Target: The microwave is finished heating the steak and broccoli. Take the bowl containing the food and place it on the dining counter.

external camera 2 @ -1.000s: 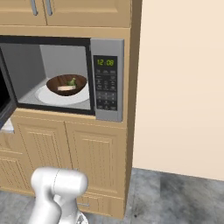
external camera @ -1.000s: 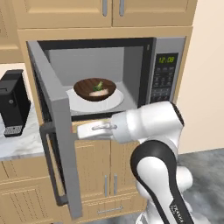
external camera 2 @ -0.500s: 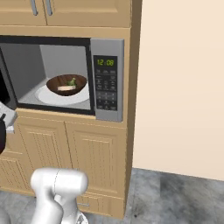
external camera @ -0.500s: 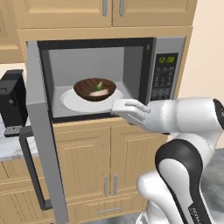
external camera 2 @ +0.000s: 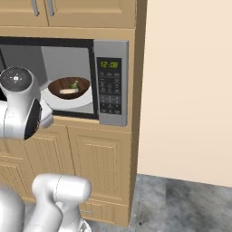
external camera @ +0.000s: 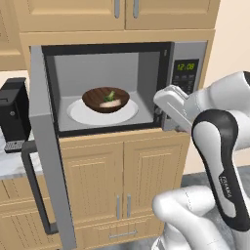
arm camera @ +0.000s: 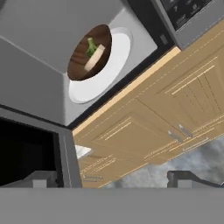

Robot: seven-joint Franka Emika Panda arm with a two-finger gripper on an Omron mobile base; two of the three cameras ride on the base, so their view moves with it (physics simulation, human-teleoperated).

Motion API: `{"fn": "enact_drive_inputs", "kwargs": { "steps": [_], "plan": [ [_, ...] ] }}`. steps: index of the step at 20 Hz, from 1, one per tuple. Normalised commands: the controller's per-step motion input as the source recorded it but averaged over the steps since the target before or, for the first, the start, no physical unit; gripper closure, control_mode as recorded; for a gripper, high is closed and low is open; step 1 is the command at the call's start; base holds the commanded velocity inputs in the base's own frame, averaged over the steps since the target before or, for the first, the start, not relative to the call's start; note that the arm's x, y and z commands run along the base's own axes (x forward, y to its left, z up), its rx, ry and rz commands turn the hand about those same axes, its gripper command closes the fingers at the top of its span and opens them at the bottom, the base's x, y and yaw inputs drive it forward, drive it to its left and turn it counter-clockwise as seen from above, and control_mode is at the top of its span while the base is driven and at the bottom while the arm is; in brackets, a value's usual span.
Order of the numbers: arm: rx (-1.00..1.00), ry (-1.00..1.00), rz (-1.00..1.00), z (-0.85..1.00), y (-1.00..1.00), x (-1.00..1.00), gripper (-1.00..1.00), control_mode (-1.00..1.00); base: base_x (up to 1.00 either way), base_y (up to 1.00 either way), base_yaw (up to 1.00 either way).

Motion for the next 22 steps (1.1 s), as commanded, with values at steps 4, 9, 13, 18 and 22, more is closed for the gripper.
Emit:
{"fn": "enact_drive_inputs", "kwargs": {
  "steps": [4,9,13,18,22],
  "plan": [
    [0.03,0.0,-0.03,-0.28,-0.03,0.53,-1.0,-1.0,0.0,0.0,0.0],
    [0.0,0.0,-0.07,-0.35,0.1,0.99,-1.0,-1.0,0.0,0.0,0.0],
    [0.0,0.01,-0.08,-0.15,0.18,0.99,-1.0,-1.0,0.0,0.0,0.0],
    [0.0,0.05,-0.06,-0.22,0.29,0.92,-1.0,-1.0,0.0,0.0,0.0],
    [0.0,0.09,-0.01,-0.34,0.29,0.69,-1.0,-1.0,0.0,0.0,0.0]
  ]
}}
